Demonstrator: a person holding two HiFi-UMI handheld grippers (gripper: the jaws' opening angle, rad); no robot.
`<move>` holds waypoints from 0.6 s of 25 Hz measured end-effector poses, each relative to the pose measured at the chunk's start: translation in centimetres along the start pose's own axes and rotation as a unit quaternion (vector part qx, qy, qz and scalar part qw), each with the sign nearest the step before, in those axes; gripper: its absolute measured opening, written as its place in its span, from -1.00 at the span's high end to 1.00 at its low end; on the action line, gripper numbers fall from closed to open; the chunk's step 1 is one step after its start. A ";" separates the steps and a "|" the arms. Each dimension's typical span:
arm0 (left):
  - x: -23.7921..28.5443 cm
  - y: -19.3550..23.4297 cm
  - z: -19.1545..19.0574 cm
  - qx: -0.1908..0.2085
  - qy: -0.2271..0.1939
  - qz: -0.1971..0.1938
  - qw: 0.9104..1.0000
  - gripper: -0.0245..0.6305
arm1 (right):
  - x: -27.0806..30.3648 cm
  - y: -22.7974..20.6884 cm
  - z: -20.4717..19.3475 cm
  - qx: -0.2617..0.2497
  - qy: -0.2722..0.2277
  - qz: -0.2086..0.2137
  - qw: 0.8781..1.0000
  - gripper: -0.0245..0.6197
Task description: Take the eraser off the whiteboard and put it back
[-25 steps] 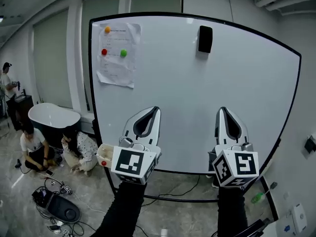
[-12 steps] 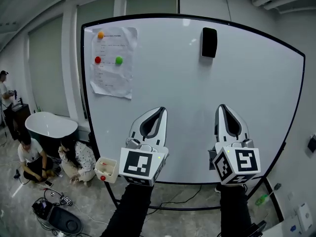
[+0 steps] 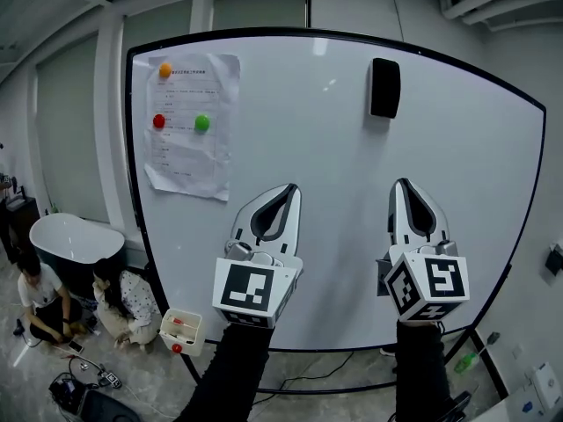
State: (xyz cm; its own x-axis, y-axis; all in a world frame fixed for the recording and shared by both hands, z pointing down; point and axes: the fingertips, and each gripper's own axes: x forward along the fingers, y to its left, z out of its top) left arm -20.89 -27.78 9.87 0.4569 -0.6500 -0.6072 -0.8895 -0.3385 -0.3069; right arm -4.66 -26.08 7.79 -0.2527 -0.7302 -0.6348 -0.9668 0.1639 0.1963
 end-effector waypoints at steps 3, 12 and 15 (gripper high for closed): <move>1.0 1.2 -0.2 0.003 -0.012 -0.001 1.000 0.91 | 1.4 0.0 -0.2 -0.002 -0.007 -0.006 1.000 0.90; 3.1 3.4 -0.8 0.002 -0.025 -0.011 1.000 0.91 | 3.9 -0.5 -0.5 -0.020 -0.028 -0.028 0.999 0.89; 3.7 3.5 -1.0 0.002 -0.034 -0.012 0.999 0.91 | 4.4 -0.8 -0.6 -0.032 -0.033 -0.031 0.998 0.89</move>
State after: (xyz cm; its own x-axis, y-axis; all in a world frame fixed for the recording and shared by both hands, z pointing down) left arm -22.26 -32.06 7.30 0.4772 -0.5937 -0.6479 -0.8782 -0.3505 -0.3256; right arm -5.01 -29.82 5.26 -0.1964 -0.6920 -0.6947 -0.9767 0.0761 0.2004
